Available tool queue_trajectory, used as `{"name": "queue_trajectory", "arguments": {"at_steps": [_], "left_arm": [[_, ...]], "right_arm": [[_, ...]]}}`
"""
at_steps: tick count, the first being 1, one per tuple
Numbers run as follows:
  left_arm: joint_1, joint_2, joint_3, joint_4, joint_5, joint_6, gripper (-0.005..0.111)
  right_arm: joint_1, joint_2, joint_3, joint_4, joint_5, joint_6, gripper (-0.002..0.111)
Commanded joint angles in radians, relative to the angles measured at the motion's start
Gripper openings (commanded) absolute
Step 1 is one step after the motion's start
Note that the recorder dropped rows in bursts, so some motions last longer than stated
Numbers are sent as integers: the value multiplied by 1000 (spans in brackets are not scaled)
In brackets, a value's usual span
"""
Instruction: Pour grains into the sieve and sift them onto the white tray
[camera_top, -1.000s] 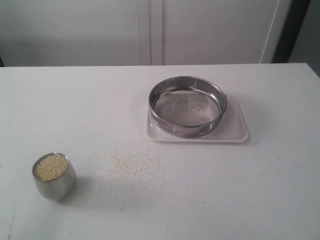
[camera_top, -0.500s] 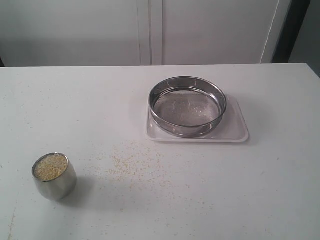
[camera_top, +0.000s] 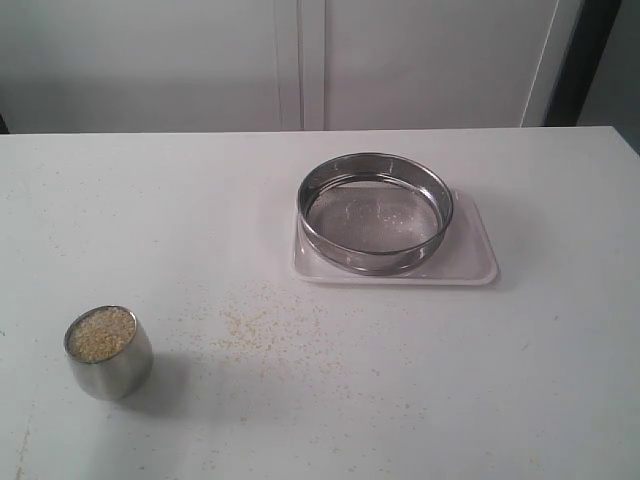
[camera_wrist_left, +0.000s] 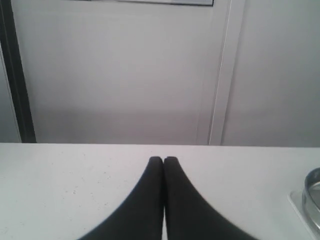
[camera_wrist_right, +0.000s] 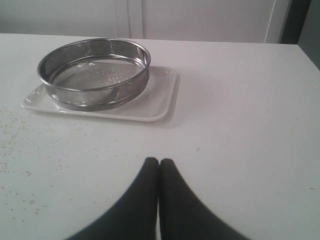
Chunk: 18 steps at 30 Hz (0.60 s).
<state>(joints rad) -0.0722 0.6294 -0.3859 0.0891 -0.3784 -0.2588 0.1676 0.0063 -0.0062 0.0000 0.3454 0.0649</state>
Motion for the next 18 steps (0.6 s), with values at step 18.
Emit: {"name": "queue_trajectory", "arguments": {"at_steps": [18], "left_arm": [[1,430,6,731,-521,-460,0]], "right_arm": [[-8,-6,6,-8,-1,0,0]]}}
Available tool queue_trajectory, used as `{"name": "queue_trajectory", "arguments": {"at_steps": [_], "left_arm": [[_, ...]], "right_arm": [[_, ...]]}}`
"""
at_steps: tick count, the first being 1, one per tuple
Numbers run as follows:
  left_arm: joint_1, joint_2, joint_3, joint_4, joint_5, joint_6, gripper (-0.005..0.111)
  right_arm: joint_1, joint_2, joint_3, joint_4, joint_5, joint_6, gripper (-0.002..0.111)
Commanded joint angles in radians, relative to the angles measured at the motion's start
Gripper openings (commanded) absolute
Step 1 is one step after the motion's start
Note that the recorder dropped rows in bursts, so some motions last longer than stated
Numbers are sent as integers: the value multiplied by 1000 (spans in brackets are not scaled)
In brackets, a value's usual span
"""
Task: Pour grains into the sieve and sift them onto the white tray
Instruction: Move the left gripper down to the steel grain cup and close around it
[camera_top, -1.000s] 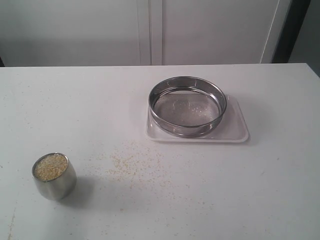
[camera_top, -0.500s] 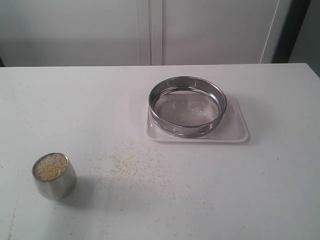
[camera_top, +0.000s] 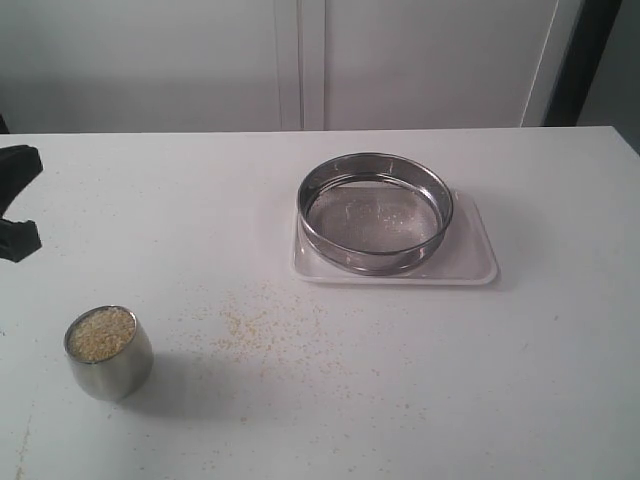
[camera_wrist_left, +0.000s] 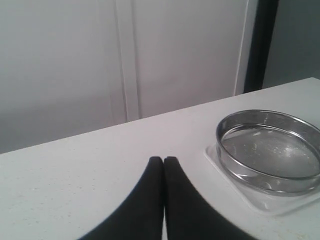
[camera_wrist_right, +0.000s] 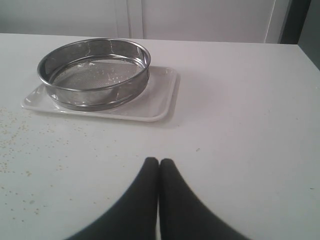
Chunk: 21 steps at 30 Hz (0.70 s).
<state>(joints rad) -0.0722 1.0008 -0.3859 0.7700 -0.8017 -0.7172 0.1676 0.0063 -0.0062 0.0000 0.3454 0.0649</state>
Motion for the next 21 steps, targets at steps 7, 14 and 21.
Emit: {"name": "queue_trajectory", "arguments": {"at_steps": [7,14,21], "left_arm": [[1,217,6,79,-267,51,0],[40,321,6,161,-366,80,0],[189,400,6,295,-419,-10,0]], "right_arm": [[-8,-6,6,-8,-1,0,0],[-8,-6,6,-8,-1,0,0],[-8,-6,6,-8,-1,0,0]]}}
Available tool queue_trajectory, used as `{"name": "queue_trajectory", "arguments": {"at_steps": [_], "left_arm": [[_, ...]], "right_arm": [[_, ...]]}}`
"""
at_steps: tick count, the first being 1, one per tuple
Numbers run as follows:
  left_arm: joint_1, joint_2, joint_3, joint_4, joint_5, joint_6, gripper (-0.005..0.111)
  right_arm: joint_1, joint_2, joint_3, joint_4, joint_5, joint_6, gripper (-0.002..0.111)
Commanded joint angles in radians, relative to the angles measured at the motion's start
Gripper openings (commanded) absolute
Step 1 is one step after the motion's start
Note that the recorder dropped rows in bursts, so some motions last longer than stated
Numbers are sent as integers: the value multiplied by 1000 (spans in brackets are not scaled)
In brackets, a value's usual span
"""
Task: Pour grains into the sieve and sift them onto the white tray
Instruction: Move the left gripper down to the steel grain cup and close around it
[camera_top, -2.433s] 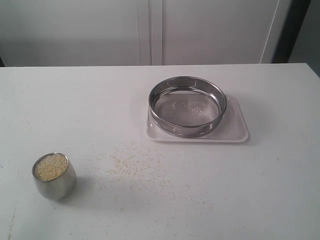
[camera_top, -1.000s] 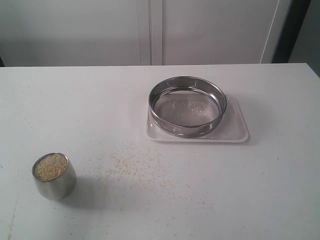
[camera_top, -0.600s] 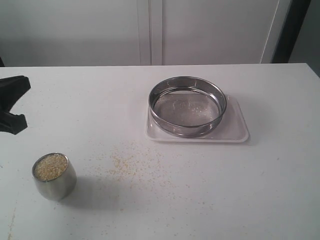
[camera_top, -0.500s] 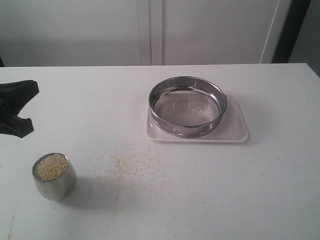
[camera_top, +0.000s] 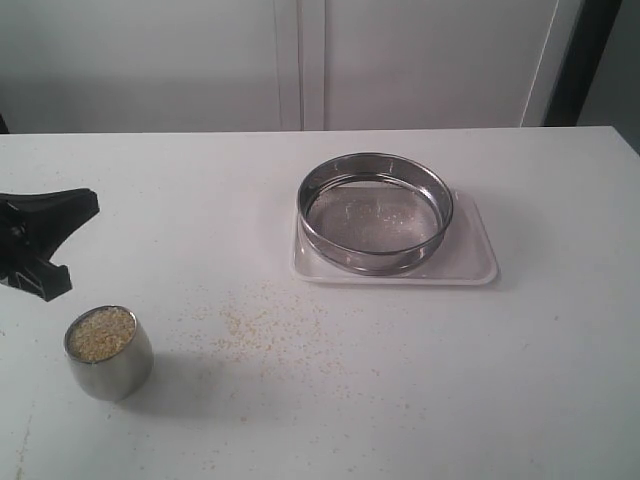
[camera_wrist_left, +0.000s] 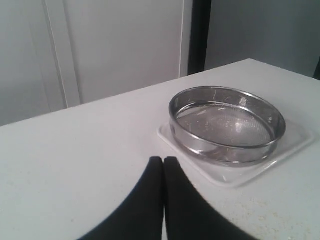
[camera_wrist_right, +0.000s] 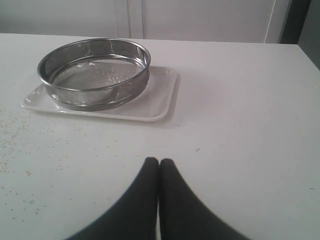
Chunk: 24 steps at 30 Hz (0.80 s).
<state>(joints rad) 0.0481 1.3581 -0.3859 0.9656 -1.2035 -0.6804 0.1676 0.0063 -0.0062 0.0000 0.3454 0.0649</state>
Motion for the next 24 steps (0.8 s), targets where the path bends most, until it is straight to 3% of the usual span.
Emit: {"name": "queue_trajectory", "arguments": {"at_steps": [1,8,12,16,17,18,24], "left_arm": [[76,59,6,123,-18,-54,0],[79,138,6,202,-18,-38,4],[79,144,6,198,-18,-38,32],[79,144,6,153,-18,-46,90],[79,147,6,147,-18,-55,100],[79,149,6,146,-18,-64,105],[39,194,6,161,-18,-31,105]], "right_arm": [[-8,-6,6,-8,-1,0,0],[-8,-6,6,-8,-1,0,0],[-8,-6,6,-8,-1,0,0],[-8,-6,6,-8,-1,0,0],[-8,-6,6,-8,-1,0,0],[-8,-6,6,-8,-1,0,0],[-8,-6,6,-8,-1,0,0]]}}
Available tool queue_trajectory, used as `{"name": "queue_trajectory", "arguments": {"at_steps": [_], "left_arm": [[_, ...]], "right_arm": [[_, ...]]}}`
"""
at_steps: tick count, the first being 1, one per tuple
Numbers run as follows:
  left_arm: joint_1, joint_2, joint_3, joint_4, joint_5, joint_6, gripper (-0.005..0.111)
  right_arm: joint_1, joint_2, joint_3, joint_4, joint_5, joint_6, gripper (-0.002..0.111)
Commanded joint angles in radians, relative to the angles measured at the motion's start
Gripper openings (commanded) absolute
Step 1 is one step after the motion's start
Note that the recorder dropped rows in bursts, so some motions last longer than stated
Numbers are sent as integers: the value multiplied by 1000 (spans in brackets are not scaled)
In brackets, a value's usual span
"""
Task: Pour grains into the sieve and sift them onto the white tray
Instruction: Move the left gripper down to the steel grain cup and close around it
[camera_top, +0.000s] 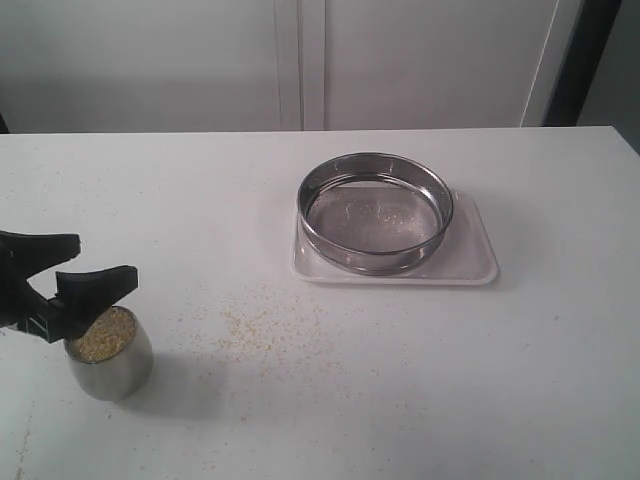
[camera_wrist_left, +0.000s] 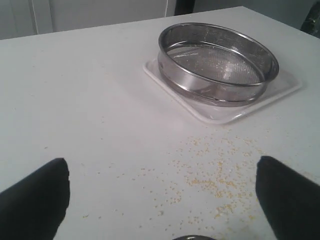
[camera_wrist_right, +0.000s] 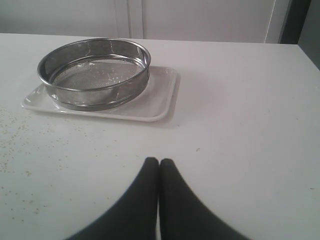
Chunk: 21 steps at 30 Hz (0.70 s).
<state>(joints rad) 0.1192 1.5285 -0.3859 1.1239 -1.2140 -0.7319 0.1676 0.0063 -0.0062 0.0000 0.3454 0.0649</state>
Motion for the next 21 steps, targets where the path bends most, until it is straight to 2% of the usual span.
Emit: {"name": "queue_trajectory", "arguments": {"at_steps": [1,8,15,21], "left_arm": [[-44,32,6,3,-7,32,105],[-110,68,6,-11,-7,102,105],[-110,112,6,-29,70,104,105],[-110,113,6,-81,85,184,105]], "right_arm": [[-8,-6,6,-8,-1,0,0],[-8,-6,6,-8,-1,0,0],[-8,-6,6,-8,-1,0,0],[-8,-6,6,-8,-1,0,0]]}}
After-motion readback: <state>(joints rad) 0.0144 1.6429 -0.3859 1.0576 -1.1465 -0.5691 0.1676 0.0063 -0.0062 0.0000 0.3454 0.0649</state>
